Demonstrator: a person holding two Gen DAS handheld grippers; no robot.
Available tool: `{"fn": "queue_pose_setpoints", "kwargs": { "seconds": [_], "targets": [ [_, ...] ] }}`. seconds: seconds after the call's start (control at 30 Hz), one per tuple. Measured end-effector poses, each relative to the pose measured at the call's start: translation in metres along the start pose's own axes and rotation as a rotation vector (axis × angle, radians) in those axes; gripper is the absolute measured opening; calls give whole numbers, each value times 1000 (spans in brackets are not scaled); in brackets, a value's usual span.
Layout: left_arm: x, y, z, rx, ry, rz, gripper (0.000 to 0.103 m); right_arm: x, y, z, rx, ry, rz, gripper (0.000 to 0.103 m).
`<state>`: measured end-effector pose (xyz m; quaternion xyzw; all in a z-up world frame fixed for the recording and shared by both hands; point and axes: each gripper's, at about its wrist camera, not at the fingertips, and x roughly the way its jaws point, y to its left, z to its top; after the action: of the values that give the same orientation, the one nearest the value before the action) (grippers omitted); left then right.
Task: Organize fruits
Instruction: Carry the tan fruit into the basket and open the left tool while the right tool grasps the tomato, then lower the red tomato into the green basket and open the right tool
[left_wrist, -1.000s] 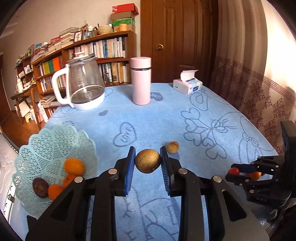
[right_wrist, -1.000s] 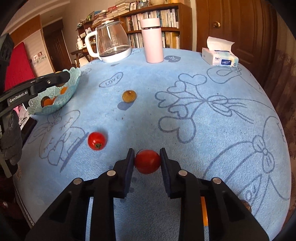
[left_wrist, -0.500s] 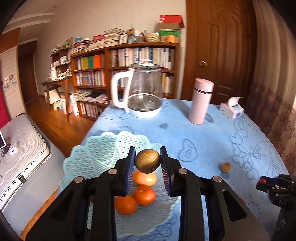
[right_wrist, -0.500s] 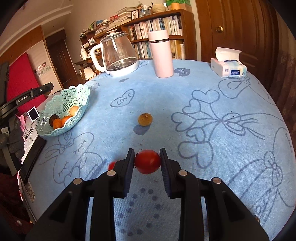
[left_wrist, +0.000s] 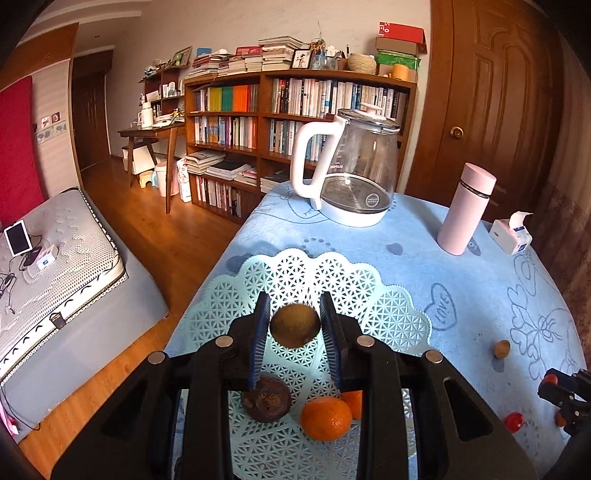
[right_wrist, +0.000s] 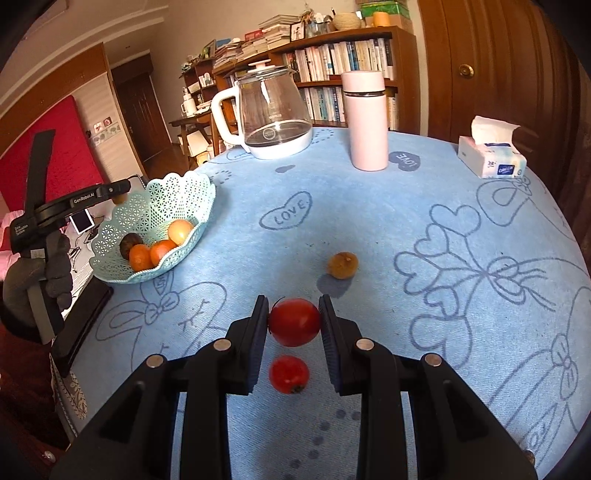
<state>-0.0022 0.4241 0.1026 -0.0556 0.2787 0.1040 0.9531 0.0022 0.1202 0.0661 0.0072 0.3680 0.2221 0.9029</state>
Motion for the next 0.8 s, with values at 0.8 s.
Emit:
{"fn": "queue_pose_setpoints", "kwargs": {
  "seconds": [0.8],
  "targets": [
    [-28, 16, 13, -67, -77, 42, 100, 33, 87, 52, -128, -42, 178, 28]
  ]
}}
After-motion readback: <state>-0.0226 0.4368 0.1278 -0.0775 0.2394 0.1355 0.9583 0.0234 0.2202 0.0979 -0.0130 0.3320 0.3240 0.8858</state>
